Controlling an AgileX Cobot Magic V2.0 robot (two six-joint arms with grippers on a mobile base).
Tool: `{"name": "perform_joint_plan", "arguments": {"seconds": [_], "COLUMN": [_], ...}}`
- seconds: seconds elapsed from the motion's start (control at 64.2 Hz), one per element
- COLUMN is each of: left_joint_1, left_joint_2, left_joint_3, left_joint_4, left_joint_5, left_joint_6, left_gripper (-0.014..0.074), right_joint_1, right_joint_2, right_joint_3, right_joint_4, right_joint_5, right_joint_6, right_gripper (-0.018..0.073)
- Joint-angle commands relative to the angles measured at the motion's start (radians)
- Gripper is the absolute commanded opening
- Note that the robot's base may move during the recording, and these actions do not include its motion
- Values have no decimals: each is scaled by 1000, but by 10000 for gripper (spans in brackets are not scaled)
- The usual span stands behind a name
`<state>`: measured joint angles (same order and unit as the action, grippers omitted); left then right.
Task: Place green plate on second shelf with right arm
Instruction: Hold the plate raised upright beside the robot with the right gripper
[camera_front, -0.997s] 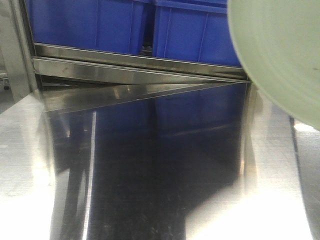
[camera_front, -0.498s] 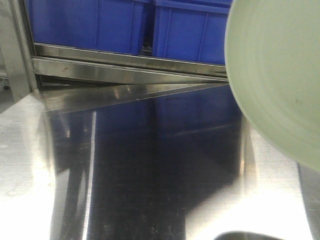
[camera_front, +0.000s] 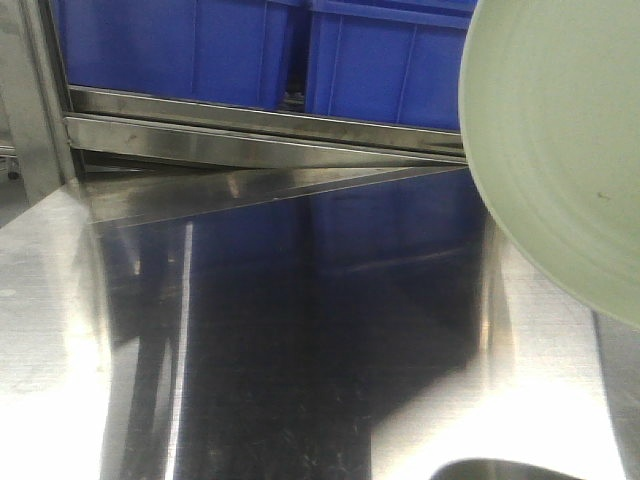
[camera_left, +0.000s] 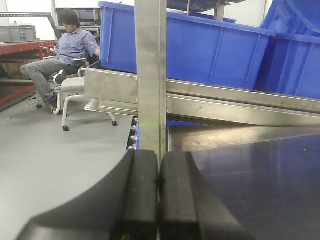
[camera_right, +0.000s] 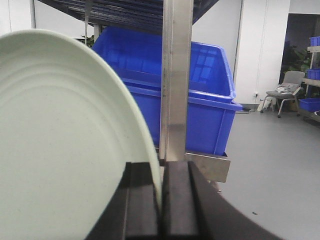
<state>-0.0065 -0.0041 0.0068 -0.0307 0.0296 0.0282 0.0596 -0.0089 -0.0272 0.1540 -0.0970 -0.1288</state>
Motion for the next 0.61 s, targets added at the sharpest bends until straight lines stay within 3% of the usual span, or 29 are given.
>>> {"name": "perform_joint_plan", "arguments": {"seconds": [0.0,0.592], "left_joint_1": [-2,-2], "left_joint_2": [-17,-17], "left_joint_3": [40,40], "left_joint_4": [-3,-3], "left_joint_5": [-88,-88], "left_joint_6": [-2,-2], "left_gripper": [130,130], "right_joint_1": [-8,-8], "right_joint_2": [-21,-20], "right_joint_3": [-33,-33], "right_joint_4": [10,10], "right_joint_5": [-112,-113], "right_joint_6": [0,0], "right_gripper": [59,59]}}
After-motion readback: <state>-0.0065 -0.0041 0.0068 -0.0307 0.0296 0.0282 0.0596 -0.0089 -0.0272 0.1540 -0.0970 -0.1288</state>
